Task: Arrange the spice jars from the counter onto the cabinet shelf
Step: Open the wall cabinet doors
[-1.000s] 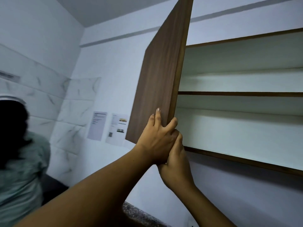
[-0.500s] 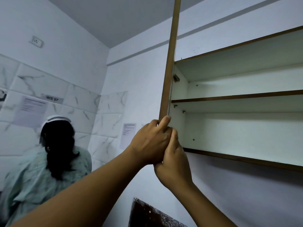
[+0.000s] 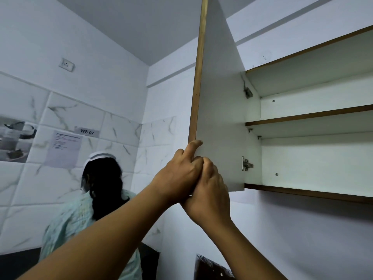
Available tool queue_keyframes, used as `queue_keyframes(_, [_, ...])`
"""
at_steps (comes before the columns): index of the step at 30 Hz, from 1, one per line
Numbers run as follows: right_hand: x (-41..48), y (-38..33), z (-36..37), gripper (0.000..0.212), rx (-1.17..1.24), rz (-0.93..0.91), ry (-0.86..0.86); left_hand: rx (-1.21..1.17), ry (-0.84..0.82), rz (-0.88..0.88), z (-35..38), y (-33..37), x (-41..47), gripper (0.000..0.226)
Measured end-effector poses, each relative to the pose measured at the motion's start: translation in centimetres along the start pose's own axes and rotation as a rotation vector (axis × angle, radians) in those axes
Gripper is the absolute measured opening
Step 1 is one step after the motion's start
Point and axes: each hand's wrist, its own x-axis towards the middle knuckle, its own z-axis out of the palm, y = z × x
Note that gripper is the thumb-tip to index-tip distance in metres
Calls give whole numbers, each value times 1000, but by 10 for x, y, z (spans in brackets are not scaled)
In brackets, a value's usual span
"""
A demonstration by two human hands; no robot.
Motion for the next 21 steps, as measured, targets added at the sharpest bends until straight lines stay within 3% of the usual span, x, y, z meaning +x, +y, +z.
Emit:
queue_keyframes(5, [19, -19, 42, 66, 30, 24, -52, -40, -73, -120, 16, -36, -22, 31])
queue_keyframes(11, [36, -36, 89, 58, 14, -7, -107, -44, -128, -141, 39, -75, -49, 25])
queue_keyframes(16, [29, -15, 121, 33, 48, 75, -115, 11, -116, -132, 54, -79, -80, 50])
queue_keyframes(21, [21, 3, 119, 26, 22, 18, -129, 99, -59, -125, 71, -62, -79, 22])
